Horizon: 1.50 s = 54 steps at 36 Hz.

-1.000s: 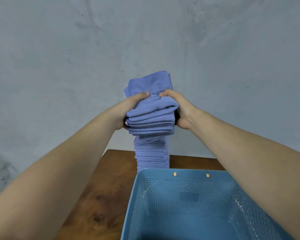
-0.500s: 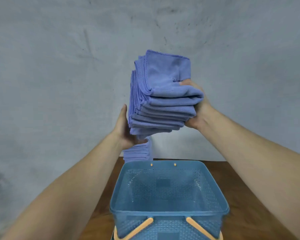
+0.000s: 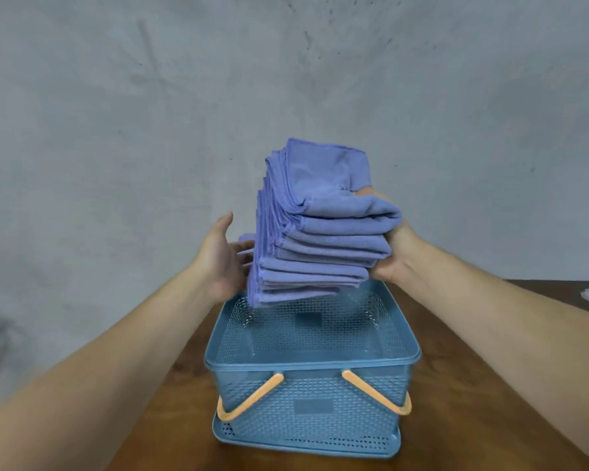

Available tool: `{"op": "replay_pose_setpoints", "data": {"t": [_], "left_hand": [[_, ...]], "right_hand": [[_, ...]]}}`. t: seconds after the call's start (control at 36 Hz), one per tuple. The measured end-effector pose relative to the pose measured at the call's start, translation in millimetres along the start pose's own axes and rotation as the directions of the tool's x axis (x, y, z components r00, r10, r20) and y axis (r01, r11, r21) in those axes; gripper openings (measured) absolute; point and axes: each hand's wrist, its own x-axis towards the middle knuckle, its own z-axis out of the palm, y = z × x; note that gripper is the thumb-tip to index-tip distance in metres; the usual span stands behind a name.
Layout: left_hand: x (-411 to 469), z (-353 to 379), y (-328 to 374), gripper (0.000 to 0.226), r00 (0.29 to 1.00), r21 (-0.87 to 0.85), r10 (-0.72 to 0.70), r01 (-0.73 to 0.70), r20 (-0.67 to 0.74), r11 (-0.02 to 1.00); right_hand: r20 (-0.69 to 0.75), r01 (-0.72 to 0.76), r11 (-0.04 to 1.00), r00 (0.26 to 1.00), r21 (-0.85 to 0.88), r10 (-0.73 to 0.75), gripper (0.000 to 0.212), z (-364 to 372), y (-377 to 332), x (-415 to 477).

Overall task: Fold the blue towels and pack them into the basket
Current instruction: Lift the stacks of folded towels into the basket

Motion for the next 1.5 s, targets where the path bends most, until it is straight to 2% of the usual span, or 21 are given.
{"op": "replay_pose_setpoints", "data": {"t": [0.03,0.08,0.11,0.17,0.19,0.25,0.28,0.33,0.39,0.53,0.64,0.72,0.86,0.92,1.08,1.25,1.33,1.39,1.42,1.47,1.5], "left_hand": [[1.3,-3.1,-4.5,0.083,1.000,0.015,-0.025,0.026,-0.003,1.000],[4.7,-7.0,-12.9,0.067,0.995,0.041,-0.097,0.097,0.013,0.994],[6.1,-8.4,-17.5,0.068,0.990,0.041,-0.138,0.136,0.038,0.990],[4.8,-6.5,-24.9,0.078,0.959,0.042,-0.222,0.218,0.177,0.975],[1.7,-3.6,-26.5,0.083,0.937,0.027,-0.221,0.222,0.271,0.975],[-1.5,-0.7,-24.9,0.090,0.916,-0.105,-0.133,0.185,0.378,0.977],[0.4,-0.5,-21.7,0.091,0.924,-0.191,-0.083,0.165,0.374,0.968],[7.1,-4.9,-12.6,0.096,0.955,-0.344,-0.001,0.108,0.297,0.933],[9.8,-8.1,-4.0,0.103,0.969,-0.363,0.036,0.057,0.244,0.930],[8.4,-6.3,-9.7,0.092,0.992,-0.251,0.002,0.030,0.126,0.967],[7.5,-7.4,-19.3,0.078,0.997,-0.072,-0.080,0.081,0.012,0.994],[3.4,-12.9,-23.6,0.086,0.984,0.089,-0.180,0.180,-0.012,0.980],[-2.7,-23.7,-28.1,0.100,0.955,0.251,-0.297,0.284,0.012,0.925],[-4.9,-23.8,-30.7,0.101,0.958,0.311,-0.287,0.272,0.003,0.911],[-3.0,-19.9,-37.3,0.071,0.968,0.373,-0.251,0.232,0.004,0.898],[4.4,-18.0,-42.1,0.059,0.984,0.349,-0.119,0.159,-0.134,0.924],[7.8,-26.8,-35.5,0.067,0.988,0.365,-0.078,0.123,-0.137,0.923],[7.4,-34.1,-30.8,0.074,0.991,0.474,-0.003,0.065,-0.131,0.878],[8.1,-39.6,-30.5,0.076,0.990,0.548,0.091,-0.018,-0.108,0.837],[6.6,-51.1,-34.2,0.077,0.967,0.743,0.256,-0.171,-0.001,0.647],[4.8,-57.2,-39.2,0.079,0.960,0.820,0.277,-0.195,0.047,0.538]], "right_hand": [[-0.041,0.048,0.999,0.998,0.012,-0.047,0.018,5.6,-1.1,-0.8],[-0.075,0.145,0.989,0.987,0.010,-0.144,0.036,15.3,-9.8,2.7],[-0.050,0.159,0.987,0.986,0.012,-0.158,0.035,19.5,-16.0,5.4],[0.045,0.147,0.989,0.988,0.032,-0.148,0.016,26.2,-29.1,8.3],[0.083,0.137,0.990,0.987,0.041,-0.140,0.025,26.8,-33.7,8.2],[0.123,0.109,0.992,0.986,0.060,-0.116,0.041,22.8,-35.3,4.4],[0.136,0.104,0.993,0.984,0.057,-0.111,0.041,19.4,-32.9,3.7],[0.128,0.084,0.996,0.988,0.035,-0.087,0.031,11.4,-26.7,0.8],[0.090,0.046,0.998,0.995,0.031,-0.049,0.020,2.0,-17.2,-2.3],[0.051,-0.045,0.998,0.998,0.041,0.043,0.017,-16.2,4.4,-7.9],[0.028,-0.161,0.986,0.986,-0.051,0.163,0.037,-19.8,18.1,-12.1],[-0.045,-0.305,0.946,0.952,-0.112,0.302,0.047,-22.9,31.2,-16.2],[-0.035,-0.431,0.870,0.900,-0.239,0.435,0.051,-21.2,56.0,-19.5],[-0.057,-0.467,0.842,0.881,-0.271,0.470,0.050,-19.9,65.3,-16.7],[-0.131,-0.543,0.789,0.839,-0.289,0.529,0.031,-18.4,90.7,-8.1],[-0.197,-0.582,0.741,0.812,-0.335,0.549,0.055,-23.2,113.8,1.3],[-0.290,-0.651,0.635,0.756,-0.416,0.587,0.049,-22.5,132.0,4.4],[-0.310,-0.719,0.536,0.683,-0.442,0.661,0.048,-20.3,143.7,2.7],[-0.316,-0.743,0.484,0.648,-0.462,0.693,0.046,-18.9,147.6,2.0],[-0.333,-0.765,0.420,0.608,-0.488,0.720,0.050,-17.8,149.8,2.0],[-0.337,-0.772,0.410,0.598,-0.486,0.727,0.052,-17.3,149.1,2.7]]}}
